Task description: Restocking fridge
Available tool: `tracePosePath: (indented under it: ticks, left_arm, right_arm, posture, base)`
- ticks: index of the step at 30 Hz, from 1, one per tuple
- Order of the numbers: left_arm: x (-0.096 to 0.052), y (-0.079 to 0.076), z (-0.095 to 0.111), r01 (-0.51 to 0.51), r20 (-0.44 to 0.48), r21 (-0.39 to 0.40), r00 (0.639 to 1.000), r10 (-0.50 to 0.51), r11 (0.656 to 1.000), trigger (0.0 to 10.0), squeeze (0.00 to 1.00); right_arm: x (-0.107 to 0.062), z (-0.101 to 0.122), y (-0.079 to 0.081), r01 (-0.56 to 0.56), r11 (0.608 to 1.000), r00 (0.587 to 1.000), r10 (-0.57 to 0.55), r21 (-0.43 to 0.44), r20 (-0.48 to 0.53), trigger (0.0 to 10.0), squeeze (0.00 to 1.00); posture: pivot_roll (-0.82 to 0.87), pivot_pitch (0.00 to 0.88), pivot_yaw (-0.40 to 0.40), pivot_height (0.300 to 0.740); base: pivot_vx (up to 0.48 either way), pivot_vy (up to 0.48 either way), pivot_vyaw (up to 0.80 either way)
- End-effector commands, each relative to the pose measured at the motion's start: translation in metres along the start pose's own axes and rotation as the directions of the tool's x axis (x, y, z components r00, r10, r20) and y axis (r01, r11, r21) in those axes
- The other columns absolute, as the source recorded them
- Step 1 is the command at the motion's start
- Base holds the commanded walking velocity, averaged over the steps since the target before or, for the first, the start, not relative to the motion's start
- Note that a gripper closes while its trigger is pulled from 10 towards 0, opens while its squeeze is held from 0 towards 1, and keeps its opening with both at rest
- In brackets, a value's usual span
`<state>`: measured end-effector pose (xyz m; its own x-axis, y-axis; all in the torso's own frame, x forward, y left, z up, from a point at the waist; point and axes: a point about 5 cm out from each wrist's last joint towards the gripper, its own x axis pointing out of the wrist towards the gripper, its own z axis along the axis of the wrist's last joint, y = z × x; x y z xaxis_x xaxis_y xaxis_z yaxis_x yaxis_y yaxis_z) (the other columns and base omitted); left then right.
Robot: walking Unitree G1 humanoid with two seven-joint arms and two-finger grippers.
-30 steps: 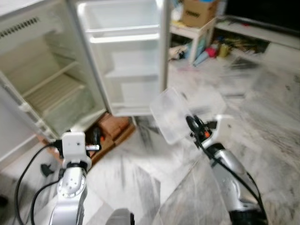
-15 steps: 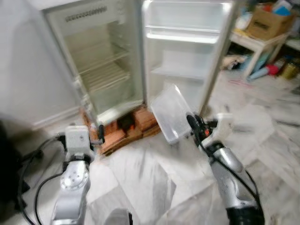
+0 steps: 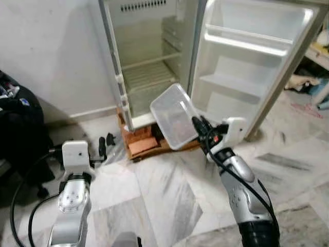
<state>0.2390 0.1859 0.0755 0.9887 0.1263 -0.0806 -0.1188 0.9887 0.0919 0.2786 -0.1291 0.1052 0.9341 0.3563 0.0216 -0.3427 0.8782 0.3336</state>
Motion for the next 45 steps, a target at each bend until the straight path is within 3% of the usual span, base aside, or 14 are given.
tracePosePath:
  ticks: [1, 11, 13, 14, 18, 29, 36, 45]
  left_arm:
    - [0.000, -0.007, 0.003, 0.030, 0.014, -0.017, 0.999, -0.030, 0.999, 10.0, 0.00]
    - [0.001, -0.010, 0.005, 0.049, 0.021, -0.044, 0.999, -0.048, 0.998, 10.0, 0.00]
    - [0.002, -0.011, 0.006, 0.062, 0.024, -0.069, 0.998, -0.060, 0.996, 10.0, 0.00]
    - [0.001, -0.014, 0.007, 0.080, 0.029, -0.121, 0.997, -0.077, 0.989, 10.0, 0.00]
    - [0.000, -0.015, 0.007, 0.085, 0.026, -0.147, 0.996, -0.082, 0.985, 10.0, 0.00]
    - [0.000, -0.014, 0.007, 0.088, 0.024, -0.145, 0.996, -0.085, 0.985, 10.0, 0.00]
    - [0.001, -0.014, 0.007, 0.088, 0.020, -0.142, 0.996, -0.086, 0.986, 10.0, 0.00]
    - [0.001, -0.014, 0.006, 0.090, 0.016, -0.137, 0.996, -0.088, 0.987, 10.0, 0.00]
  right_arm:
    - [-0.004, 0.003, -0.007, 0.023, 1.000, 1.000, -0.023, -0.015, 0.008, 10.0, 0.00]
    - [0.000, 0.008, -0.010, 0.025, 0.999, 1.000, -0.025, -0.020, 0.016, 10.0, 0.00]
    - [0.000, 0.007, -0.010, 0.035, 0.999, 0.999, -0.035, -0.013, 0.017, 10.0, 0.00]
    - [-0.002, 0.007, -0.012, 0.048, 0.999, 0.999, -0.048, -0.008, 0.019, 10.0, 0.00]
    - [-0.004, 0.005, -0.015, 0.066, 0.998, 0.998, -0.066, 0.005, 0.016, 10.0, 0.00]
    - [-0.003, 0.000, -0.008, 0.009, 1.000, 1.000, -0.009, -0.008, 0.004, 10.0, 0.00]
    - [-0.003, -0.002, -0.009, 0.020, 1.000, 1.000, -0.020, -0.001, 0.001, 10.0, 0.00]
    - [-0.003, -0.002, -0.011, 0.035, 0.999, 0.999, -0.035, -0.001, 0.001, 10.0, 0.00]
  posture:
    - [0.00, 0.001, -0.002, 0.740]
    - [-0.01, 0.000, -0.006, 0.740]
    - [-0.01, 0.000, -0.007, 0.740]
    - [-0.01, 0.000, -0.007, 0.740]
    - [-0.01, 0.000, -0.007, 0.740]
    - [-0.01, 0.000, -0.002, 0.740]
    - [-0.01, 0.000, -0.001, 0.740]
    - [-0.01, 0.000, 0.002, 0.740]
  base:
    - [0.334, 0.000, 0.00]
    - [0.355, 0.000, 0.00]
    - [0.354, 0.000, 0.00]
    - [0.352, 0.000, 0.00]
    - [0.354, 0.000, 0.00]
    - [0.349, 0.000, 0.23]
    - [0.340, 0.000, 0.78]
    - [0.340, 0.000, 0.00]
